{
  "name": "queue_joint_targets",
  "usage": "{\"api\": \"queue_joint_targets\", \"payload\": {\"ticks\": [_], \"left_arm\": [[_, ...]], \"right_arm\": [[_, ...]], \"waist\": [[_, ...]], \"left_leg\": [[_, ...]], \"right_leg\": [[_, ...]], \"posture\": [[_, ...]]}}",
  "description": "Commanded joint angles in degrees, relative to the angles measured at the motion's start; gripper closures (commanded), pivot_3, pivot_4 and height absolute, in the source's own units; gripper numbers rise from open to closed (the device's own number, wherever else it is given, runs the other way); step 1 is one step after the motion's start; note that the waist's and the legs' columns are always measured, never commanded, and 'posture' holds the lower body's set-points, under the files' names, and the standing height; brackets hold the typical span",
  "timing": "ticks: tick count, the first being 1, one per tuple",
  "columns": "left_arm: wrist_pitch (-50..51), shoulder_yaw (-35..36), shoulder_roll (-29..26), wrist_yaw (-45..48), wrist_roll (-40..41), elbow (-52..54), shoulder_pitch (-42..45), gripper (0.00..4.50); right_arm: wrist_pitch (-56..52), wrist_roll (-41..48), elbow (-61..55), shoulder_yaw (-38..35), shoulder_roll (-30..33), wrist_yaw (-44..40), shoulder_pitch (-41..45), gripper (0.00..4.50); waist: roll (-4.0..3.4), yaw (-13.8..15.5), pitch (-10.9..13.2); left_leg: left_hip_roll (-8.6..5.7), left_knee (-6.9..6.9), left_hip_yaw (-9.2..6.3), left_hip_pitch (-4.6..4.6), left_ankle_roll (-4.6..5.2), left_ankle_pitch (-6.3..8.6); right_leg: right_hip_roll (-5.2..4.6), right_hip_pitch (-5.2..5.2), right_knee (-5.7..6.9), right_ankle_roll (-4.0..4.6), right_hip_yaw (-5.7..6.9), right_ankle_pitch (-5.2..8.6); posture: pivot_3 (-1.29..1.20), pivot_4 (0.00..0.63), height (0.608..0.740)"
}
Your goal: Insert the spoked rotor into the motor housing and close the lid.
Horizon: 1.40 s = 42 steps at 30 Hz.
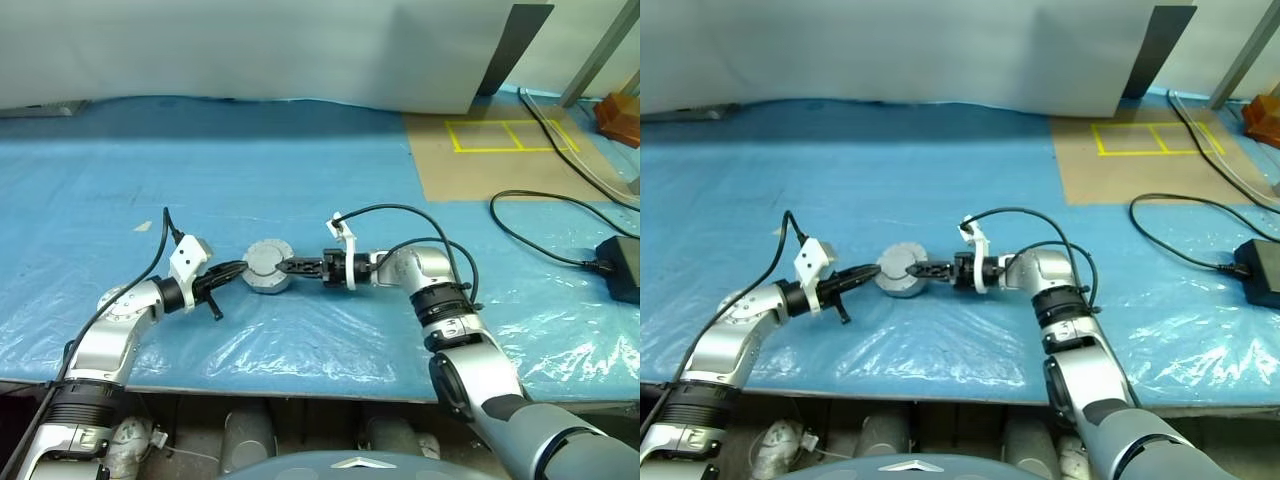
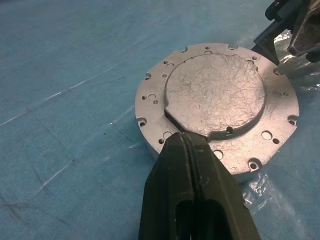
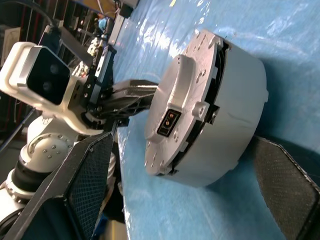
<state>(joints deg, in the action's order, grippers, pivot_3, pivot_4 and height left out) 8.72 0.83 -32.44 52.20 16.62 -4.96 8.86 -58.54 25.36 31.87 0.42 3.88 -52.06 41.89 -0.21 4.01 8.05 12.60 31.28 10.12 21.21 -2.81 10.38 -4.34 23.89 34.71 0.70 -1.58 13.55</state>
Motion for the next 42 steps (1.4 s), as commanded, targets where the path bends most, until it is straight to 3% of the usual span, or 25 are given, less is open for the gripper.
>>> {"api": "queue_joint_targets", "payload": {"ticks": [1, 5, 8, 12, 14, 24, 35, 38, 42], "left_arm": [[1.76, -2.09, -0.56, -0.03, -2.35, -2.24, -1.09, 4.50], [1.80, -2.38, -0.44, 0.04, -2.46, -2.52, -0.44, 4.50], [1.66, -2.47, -0.42, 0.14, -2.57, -2.82, -0.15, 4.50], [1.60, -2.50, -0.46, 0.26, -2.58, -2.88, -0.08, 4.50], [1.63, -2.49, -0.50, 0.31, -2.49, -2.74, -0.17, 4.50], [9.35, 4.97, 0.30, -0.85, 8.05, 8.48, -1.29, 4.50], [9.90, 3.99, -0.12, -1.63, 6.15, 8.50, -2.18, 4.50], [10.05, 3.77, 0.18, -1.75, 6.19, 8.59, -1.99, 4.50], [10.53, 4.68, 0.52, -1.89, 7.52, 9.65, -1.16, 4.50]], "right_arm": [[2.56, 1.50, -1.49, -2.59, -2.42, 3.78, 0.38, 0.04], [4.01, 0.49, -1.38, -1.69, -3.16, 4.80, -0.27, 0.21], [5.14, 0.38, -0.72, -2.21, -3.31, 5.75, -0.63, 0.97], [4.90, 1.05, -0.13, -3.13, -2.78, 5.90, -0.59, 2.37], [4.62, 1.29, -0.08, -2.97, -2.46, 5.78, -0.80, 2.69], [3.83, 2.56, -0.66, -2.33, -2.41, 5.70, -0.99, 2.74], [0.14, 7.24, 0.87, -6.61, -4.03, 6.85, 0.95, 2.77], [-0.74, 7.46, 1.05, -7.10, -4.40, 7.84, 1.13, 3.31], [-0.48, 7.26, 1.34, -7.24, -4.42, 8.21, 1.06, 3.34]], "waist": [[-0.01, -0.01, 0.00], [-0.01, 0.05, 0.00], [-0.01, 0.06, 0.00], [-0.01, 0.07, 0.01], [-0.02, 0.11, 0.01], [0.09, 0.05, 0.11], [0.25, 0.00, 0.22], [0.32, 0.01, 0.26], [0.32, 0.02, 0.26]], "left_leg": [[0.00, -0.01, 0.00, 0.00, 0.00, 0.00], [-0.01, -0.02, 0.00, 0.02, 0.00, 0.00], [-0.02, -0.02, 0.01, 0.05, -0.01, 0.00], [-0.01, -0.04, 0.01, 0.05, -0.02, 0.00], [-0.01, -0.05, 0.01, 0.04, -0.02, 0.00], [0.01, -0.03, 0.01, 0.28, -0.03, 0.00], [0.11, -0.03, 0.00, 0.46, -0.15, 0.06], [0.13, -0.01, -0.01, 0.46, -0.15, 0.06], [0.12, 0.01, -0.01, 0.45, -0.15, 0.06]], "right_leg": [[0.00, 0.01, 0.01, 0.00, -0.01, 0.00], [0.00, 0.02, -0.02, 0.00, 0.01, 0.00], [-0.01, 0.02, -0.03, -0.01, 0.01, 0.01], [0.00, 0.03, -0.02, -0.01, 0.02, 0.01], [0.00, 0.02, -0.02, -0.01, 0.02, 0.01], [0.02, 0.23, -0.02, 0.00, 0.04, 0.00], [0.10, 0.35, -0.01, -0.20, 0.19, -0.13], [0.10, 0.35, 0.01, -0.20, 0.20, -0.13], [0.10, 0.34, 0.04, -0.20, 0.20, -0.13]], "posture": [[0.00, 0.150, 0.740], [0.00, 0.150, 0.740], [0.00, 0.150, 0.740], [0.00, 0.150, 0.740], [0.00, 0.150, 0.740], [0.00, 0.150, 0.740], [0.00, 0.150, 0.740], [0.00, 0.150, 0.740], [0.00, 0.150, 0.740]]}}
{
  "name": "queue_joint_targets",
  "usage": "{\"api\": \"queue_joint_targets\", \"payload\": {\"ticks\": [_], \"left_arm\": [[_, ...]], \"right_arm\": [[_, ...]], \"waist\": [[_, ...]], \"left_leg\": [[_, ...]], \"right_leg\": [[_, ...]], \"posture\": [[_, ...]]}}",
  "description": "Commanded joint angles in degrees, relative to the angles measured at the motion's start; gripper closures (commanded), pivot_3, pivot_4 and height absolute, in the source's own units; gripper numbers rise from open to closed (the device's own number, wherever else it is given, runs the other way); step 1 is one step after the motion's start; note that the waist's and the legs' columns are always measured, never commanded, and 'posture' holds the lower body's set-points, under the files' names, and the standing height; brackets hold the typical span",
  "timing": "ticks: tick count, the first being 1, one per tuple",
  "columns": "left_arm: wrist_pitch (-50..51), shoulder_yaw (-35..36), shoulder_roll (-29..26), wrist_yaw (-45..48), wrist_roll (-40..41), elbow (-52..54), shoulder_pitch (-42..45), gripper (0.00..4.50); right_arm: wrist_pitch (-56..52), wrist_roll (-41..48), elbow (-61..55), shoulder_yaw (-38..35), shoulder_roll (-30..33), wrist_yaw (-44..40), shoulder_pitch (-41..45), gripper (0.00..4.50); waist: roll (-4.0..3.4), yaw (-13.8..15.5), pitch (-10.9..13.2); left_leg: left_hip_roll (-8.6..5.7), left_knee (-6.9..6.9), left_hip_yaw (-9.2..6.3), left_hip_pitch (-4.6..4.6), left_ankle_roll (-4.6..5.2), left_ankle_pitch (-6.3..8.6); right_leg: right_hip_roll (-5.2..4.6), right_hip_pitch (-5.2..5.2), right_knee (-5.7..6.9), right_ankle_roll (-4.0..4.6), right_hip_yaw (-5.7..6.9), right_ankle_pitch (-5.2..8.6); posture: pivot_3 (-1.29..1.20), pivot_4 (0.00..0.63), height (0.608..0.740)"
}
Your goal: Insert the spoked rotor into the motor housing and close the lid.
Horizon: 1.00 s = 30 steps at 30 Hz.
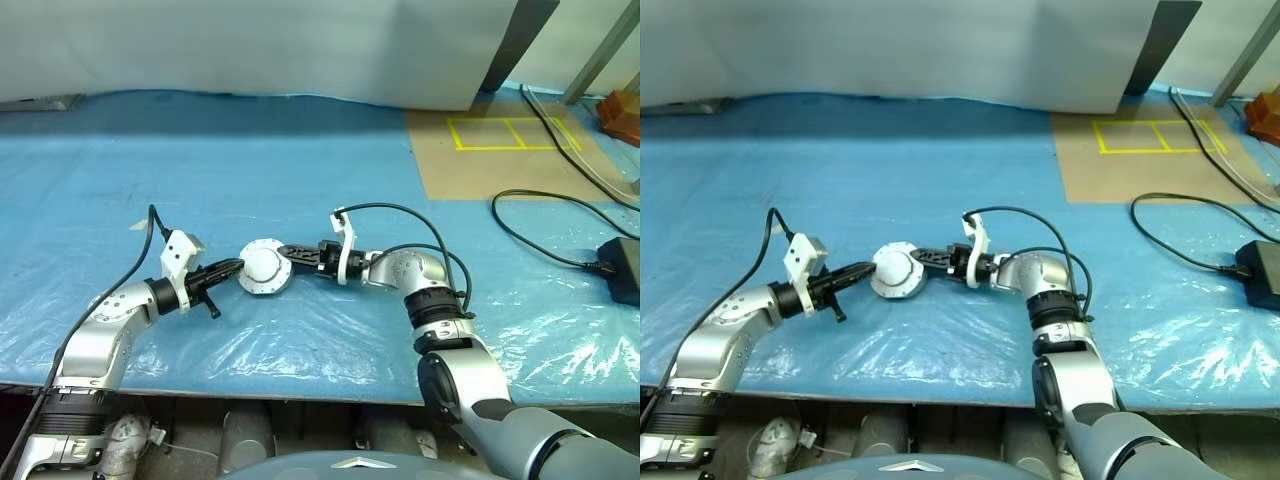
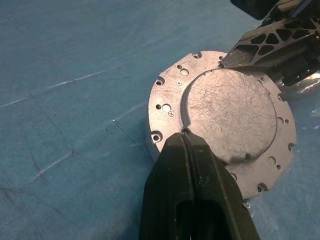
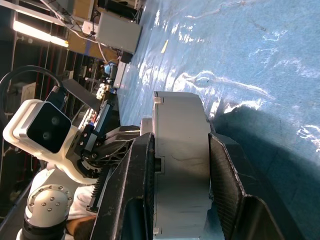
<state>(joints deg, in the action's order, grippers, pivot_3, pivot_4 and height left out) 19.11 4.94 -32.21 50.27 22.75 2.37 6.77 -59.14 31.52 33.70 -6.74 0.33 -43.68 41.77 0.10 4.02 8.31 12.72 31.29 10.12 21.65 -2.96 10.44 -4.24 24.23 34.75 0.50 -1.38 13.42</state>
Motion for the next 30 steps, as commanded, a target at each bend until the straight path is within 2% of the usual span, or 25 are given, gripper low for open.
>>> {"api": "queue_joint_targets", "payload": {"ticks": [1, 9, 13, 19, 24, 27, 30], "left_arm": [[0.48, 1.09, 0.29, 0.07, 2.18, 3.09, 1.16, 4.50], [8.55, 11.39, -1.22, -2.57, 15.77, 10.16, 6.64, 4.50], [12.02, 16.91, -1.86, -5.45, 21.57, 10.45, 9.72, 4.50], [18.49, 17.54, -2.71, -6.34, 24.53, 8.96, 4.46, 4.50], [22.29, 20.10, 0.69, -8.22, 31.83, 10.19, 1.37, 4.50], [24.02, 23.05, 2.89, -10.73, 38.06, 10.33, 1.47, 3.91], [25.93, 24.22, 6.18, -14.44, 44.46, 10.41, 1.03, 2.92]], "right_arm": [[0.35, 0.98, -0.28, -0.27, -0.87, 0.22, 1.22, 3.34], [4.38, -1.79, 5.27, -0.71, -0.83, 4.54, 2.93, 3.34], [1.52, 1.16, 8.73, -4.66, -0.54, 6.62, 4.99, 3.34], [-5.80, 8.73, 9.05, -13.32, 0.21, 8.78, 9.66, 3.34], [-12.21, 14.18, 7.30, -19.87, 0.51, 11.45, 12.52, 3.34], [-14.63, 16.23, 4.40, -21.09, 0.51, 12.16, 12.43, 3.34], [-16.89, 18.51, 0.93, -21.84, 0.10, 12.75, 12.44, 3.34]], "waist": [[0.00, 0.00, 0.00], [0.19, -0.07, 0.12], [0.18, -0.14, 0.12], [0.19, 0.13, 0.14], [0.51, 0.37, 0.43], [0.53, 0.31, 0.44], [0.53, 0.35, 0.44]], "left_leg": [[0.00, 0.00, 0.00, 0.00, 0.00, 0.00], [0.02, 0.10, -0.01, 0.00, 0.00, 0.00], [-0.01, 0.13, 0.00, -0.06, -0.01, 0.00], [-0.01, 0.14, -0.01, 0.07, -0.01, -0.01], [0.04, 0.23, -0.11, 0.31, -0.02, -0.01], [0.08, 0.25, -0.11, 0.34, -0.08, 0.02], [0.09, 0.25, -0.13, 0.33, -0.12, 0.05]], "right_leg": [[0.00, 0.00, 0.00, 0.00, 0.00, 0.00], [0.02, 0.00, 0.12, 0.03, 0.01, -0.02], [0.02, -0.03, 0.13, 0.09, -0.04, 0.01], [0.02, -0.02, 0.06, 0.01, 0.02, -0.03], [0.05, 0.10, 0.06, 0.00, 0.16, -0.04], [0.09, 0.11, 0.06, 0.00, 0.17, -0.05], [0.13, 0.11, 0.06, 0.00, 0.16, -0.05]], "posture": [[0.00, 0.150, 0.740], [0.00, 0.150, 0.740], [0.00, 0.150, 0.740], [0.00, 0.150, 0.740], [0.00, 0.150, 0.740], [0.00, 0.150, 0.740], [0.00, 0.150, 0.740]]}}
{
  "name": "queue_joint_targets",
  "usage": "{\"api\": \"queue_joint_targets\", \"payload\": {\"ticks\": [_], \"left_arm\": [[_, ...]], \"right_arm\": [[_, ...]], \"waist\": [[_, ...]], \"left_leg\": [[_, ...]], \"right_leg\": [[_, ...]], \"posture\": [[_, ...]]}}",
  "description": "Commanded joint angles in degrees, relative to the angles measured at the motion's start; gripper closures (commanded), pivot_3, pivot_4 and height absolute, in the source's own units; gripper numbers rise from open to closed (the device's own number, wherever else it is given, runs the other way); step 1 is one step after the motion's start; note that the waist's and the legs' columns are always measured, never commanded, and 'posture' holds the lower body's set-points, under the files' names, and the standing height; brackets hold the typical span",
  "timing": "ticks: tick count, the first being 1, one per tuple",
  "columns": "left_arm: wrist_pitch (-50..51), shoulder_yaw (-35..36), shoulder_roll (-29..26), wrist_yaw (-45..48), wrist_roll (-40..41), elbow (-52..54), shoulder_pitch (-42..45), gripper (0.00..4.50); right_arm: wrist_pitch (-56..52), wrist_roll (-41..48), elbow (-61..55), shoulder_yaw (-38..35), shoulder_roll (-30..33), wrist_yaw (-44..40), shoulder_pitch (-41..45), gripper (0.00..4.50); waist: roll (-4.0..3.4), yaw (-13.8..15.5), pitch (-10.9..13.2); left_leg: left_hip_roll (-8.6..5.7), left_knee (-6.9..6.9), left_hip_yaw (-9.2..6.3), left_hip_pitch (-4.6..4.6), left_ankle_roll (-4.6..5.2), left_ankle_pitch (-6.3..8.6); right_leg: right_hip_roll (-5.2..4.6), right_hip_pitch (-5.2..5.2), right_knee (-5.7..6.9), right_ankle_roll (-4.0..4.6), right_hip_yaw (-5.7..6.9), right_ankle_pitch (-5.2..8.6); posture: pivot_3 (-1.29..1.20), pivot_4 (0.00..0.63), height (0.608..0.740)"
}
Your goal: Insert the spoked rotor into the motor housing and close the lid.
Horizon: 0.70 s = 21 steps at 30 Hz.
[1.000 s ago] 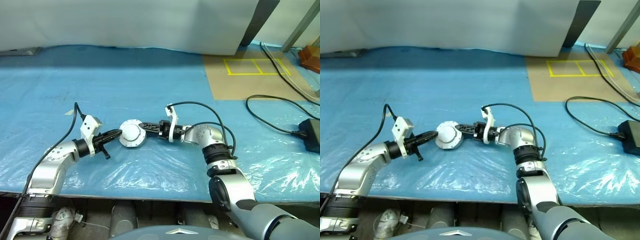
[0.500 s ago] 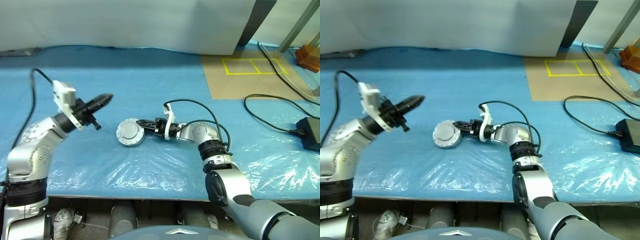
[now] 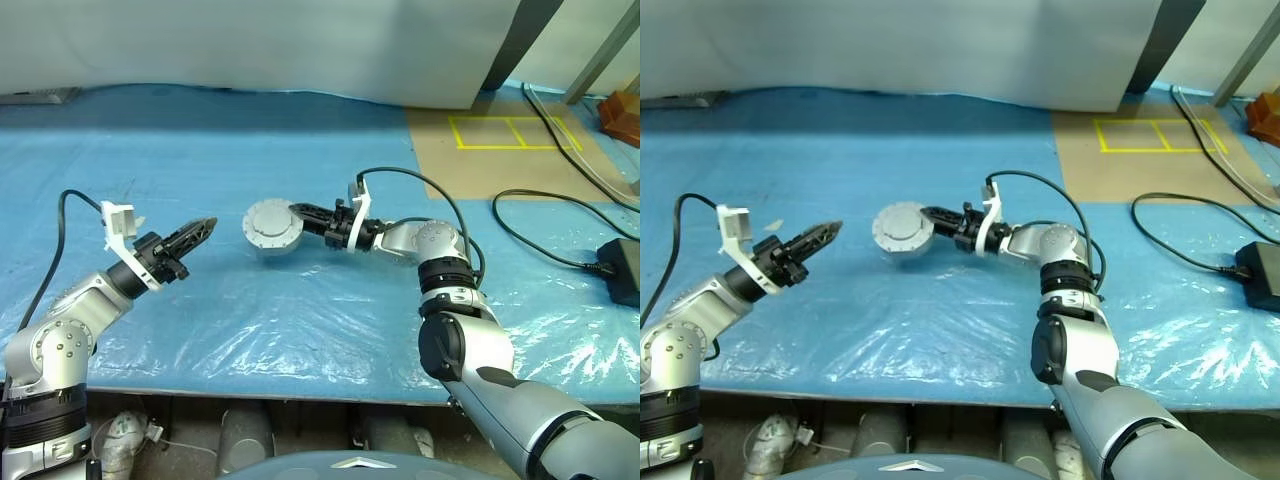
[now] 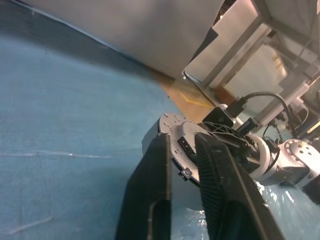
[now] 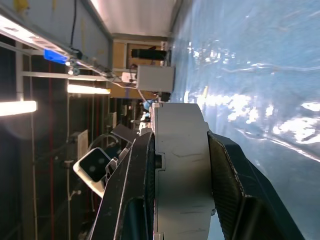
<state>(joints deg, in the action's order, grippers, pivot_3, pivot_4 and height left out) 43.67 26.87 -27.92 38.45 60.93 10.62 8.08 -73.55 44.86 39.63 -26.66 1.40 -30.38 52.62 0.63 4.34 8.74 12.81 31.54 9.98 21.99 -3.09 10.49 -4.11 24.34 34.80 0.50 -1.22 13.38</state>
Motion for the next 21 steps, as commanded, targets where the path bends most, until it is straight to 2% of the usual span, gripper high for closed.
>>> {"api": "queue_joint_targets", "payload": {"ticks": [1, 4, 7, 13, 21], "left_arm": [[1.75, 2.40, 2.73, -3.51, 7.72, 2.35, -0.49, 2.58], [3.91, 2.39, 6.05, -6.97, 16.25, 3.95, -1.56, 1.53], [6.21, 0.68, 6.91, -9.83, 20.22, 4.68, -2.88, 0.56], [6.06, -1.59, 8.72, -14.15, 24.61, 4.89, -2.08, 0.56], [4.24, -6.41, 12.89, -15.82, 23.32, 2.58, 1.31, 0.56]], "right_arm": [[-3.05, 5.72, -5.85, -2.09, -1.11, -0.32, 1.56, 3.34], [-4.05, 6.95, -8.52, -2.16, -1.76, 0.66, 1.51, 3.34], [-4.67, 8.47, -10.64, -2.34, -2.34, 1.60, 1.83, 3.34], [-6.04, 10.17, -14.01, -1.32, -2.62, 2.64, 1.76, 3.34], [-6.71, 10.39, -15.57, 0.21, -2.40, 2.98, 1.06, 3.34]], "waist": [[0.01, 0.13, 0.00], [0.03, 0.25, 0.02], [0.04, 0.38, 0.02], [0.05, 0.80, 0.02], [0.06, 1.24, 0.03]], "left_leg": [[-0.02, 0.00, 0.00, 0.00, 0.00, 0.00], [-0.02, 0.06, -0.01, 0.05, 0.00, 0.00], [0.00, 0.08, -0.04, 0.05, -0.01, 0.00], [-0.01, 0.13, -0.05, 0.04, -0.01, 0.00], [-0.02, 0.22, -0.06, 0.07, -0.01, 0.00]], "right_leg": [[-0.02, 0.00, -0.01, 0.00, 0.00, 0.00], [-0.04, 0.00, -0.01, -0.01, 0.02, -0.01], [-0.03, 0.00, 0.01, -0.01, 0.04, -0.01], [-0.03, -0.01, 0.03, -0.04, 0.03, -0.02], [-0.04, -0.01, 0.07, -0.06, 0.03, -0.03]], "posture": [[0.00, 0.150, 0.740], [0.00, 0.150, 0.740], [0.00, 0.150, 0.740], [0.00, 0.150, 0.740], [0.00, 0.150, 0.740]]}}
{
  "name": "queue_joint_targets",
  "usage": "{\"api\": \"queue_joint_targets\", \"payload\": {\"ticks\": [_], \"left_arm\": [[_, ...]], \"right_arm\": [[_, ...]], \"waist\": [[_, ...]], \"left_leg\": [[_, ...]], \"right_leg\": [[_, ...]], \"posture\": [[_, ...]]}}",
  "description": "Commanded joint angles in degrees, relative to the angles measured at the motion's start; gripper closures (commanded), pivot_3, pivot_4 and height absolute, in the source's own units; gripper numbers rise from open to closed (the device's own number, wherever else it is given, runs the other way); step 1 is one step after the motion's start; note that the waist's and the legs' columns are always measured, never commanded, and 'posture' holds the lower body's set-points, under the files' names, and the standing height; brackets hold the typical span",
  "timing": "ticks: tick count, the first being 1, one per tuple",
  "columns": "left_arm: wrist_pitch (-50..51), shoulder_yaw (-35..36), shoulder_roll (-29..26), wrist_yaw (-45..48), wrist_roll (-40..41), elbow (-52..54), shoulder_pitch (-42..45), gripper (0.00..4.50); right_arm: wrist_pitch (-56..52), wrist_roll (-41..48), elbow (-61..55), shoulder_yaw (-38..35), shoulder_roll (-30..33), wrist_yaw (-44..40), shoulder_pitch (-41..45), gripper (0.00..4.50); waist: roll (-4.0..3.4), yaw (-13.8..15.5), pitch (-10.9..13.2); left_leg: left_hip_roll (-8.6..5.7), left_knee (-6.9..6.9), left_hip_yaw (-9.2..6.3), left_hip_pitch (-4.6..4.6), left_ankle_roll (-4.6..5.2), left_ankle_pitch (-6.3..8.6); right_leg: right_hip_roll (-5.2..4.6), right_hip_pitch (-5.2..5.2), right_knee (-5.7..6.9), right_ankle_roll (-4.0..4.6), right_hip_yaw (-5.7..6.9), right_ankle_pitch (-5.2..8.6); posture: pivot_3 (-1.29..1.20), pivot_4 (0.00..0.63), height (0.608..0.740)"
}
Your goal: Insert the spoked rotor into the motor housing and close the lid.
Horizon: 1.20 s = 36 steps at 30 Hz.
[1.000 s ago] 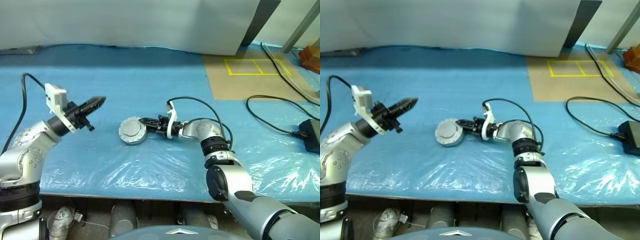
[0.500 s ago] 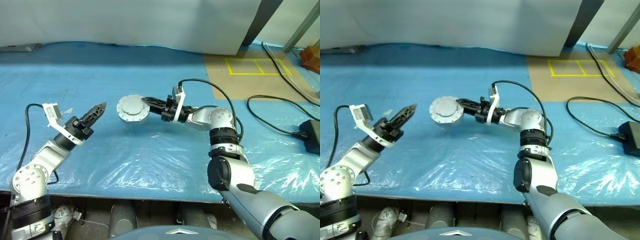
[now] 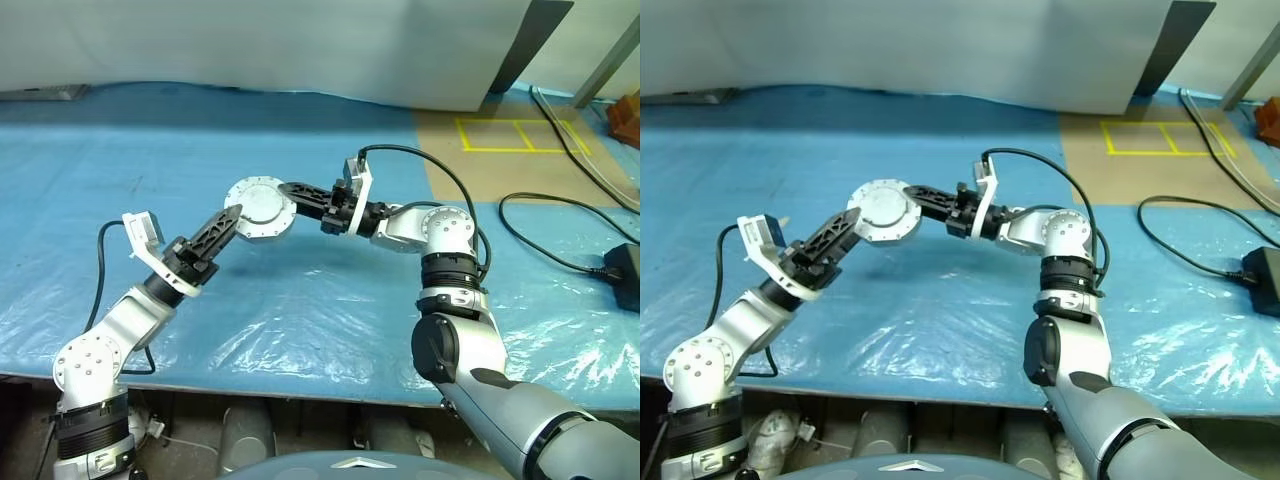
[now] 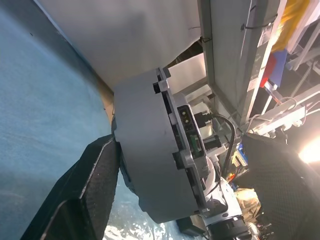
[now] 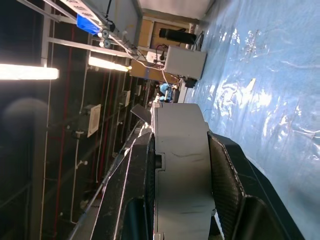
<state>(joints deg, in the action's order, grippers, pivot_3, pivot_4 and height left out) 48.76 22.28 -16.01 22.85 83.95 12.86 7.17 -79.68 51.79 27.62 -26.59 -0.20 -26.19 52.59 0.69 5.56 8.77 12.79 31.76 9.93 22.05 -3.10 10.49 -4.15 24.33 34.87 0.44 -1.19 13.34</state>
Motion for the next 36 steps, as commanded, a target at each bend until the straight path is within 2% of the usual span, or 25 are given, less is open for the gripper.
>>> {"api": "queue_joint_targets", "payload": {"ticks": [1, 11, 17, 21, 24, 33, 36], "left_arm": [[-1.29, -2.04, 1.71, -0.60, 0.35, -0.24, 3.00, 0.56], [0.30, -7.03, 3.79, -1.27, -1.30, -0.58, 4.03, 0.56], [-0.59, -4.98, 2.52, -0.69, -3.70, -4.16, 1.74, 0.56], [-3.45, -1.11, 1.77, -0.43, -4.35, -7.51, 2.49, 0.56], [-3.47, -1.22, 1.67, 0.31, -4.52, -6.94, 2.45, 0.56], [-2.04, -8.19, 6.43, 1.11, -7.38, -6.51, 4.12, 0.56], [-2.70, -7.97, 7.60, 0.97, -7.28, -7.60, 5.10, 0.56]], "right_arm": [[-0.61, 3.45, -3.63, 0.25, -0.76, -1.20, 1.06, 3.34], [-1.00, 3.62, -3.82, 0.29, -1.01, -0.79, 0.81, 3.34], [-1.15, 3.90, -3.60, -0.01, -1.15, -0.38, 0.78, 3.34], [-1.28, 3.92, -3.43, 0.00, -1.12, -0.33, 0.81, 3.34], [-1.14, 3.84, -3.31, 0.38, -0.95, -0.52, 0.94, 3.34], [-0.55, 3.52, -2.73, 1.01, -0.84, -0.70, 1.30, 3.34], [-0.55, 3.59, -2.87, 1.10, -0.83, -0.64, 1.21, 3.34]], "waist": [[0.00, 0.02, 0.00], [0.01, -0.06, 0.01], [0.01, -0.08, 0.01], [0.09, -0.05, 0.05], [0.09, -0.06, 0.05], [0.10, -0.05, 0.06], [0.10, -0.09, 0.06]], "left_leg": [[0.00, 0.03, -0.01, 0.00, 0.00, 0.00], [0.01, 0.26, -0.03, 0.02, 0.00, 0.00], [0.01, 0.41, -0.06, -0.02, 0.00, 0.00], [0.02, 0.51, -0.12, -0.02, 0.00, 0.00], [0.00, 0.60, -0.13, -0.04, 0.00, 0.00], [0.00, 0.63, -0.15, -0.02, 0.00, 0.00], [0.00, 0.64, -0.15, -0.02, 0.00, 0.00]], "right_leg": [[0.00, 0.00, 0.03, 0.00, 0.00, 0.00], [0.00, 0.00, 0.18, -0.02, -0.01, -0.01], [-0.01, 0.00, 0.37, -0.02, -0.01, -0.01], [-0.02, -0.01, 0.53, -0.02, -0.02, -0.01], [-0.03, -0.02, 0.61, -0.02, -0.03, -0.01], [-0.04, -0.02, 0.64, -0.02, -0.05, -0.01], [-0.04, -0.02, 0.66, -0.02, -0.06, -0.01]], "posture": [[0.00, 0.150, 0.740], [0.00, 0.150, 0.740], [0.00, 0.150, 0.740], [0.00, 0.150, 0.740], [0.00, 0.150, 0.740], [0.00, 0.150, 0.740], [0.00, 0.150, 0.740]]}}
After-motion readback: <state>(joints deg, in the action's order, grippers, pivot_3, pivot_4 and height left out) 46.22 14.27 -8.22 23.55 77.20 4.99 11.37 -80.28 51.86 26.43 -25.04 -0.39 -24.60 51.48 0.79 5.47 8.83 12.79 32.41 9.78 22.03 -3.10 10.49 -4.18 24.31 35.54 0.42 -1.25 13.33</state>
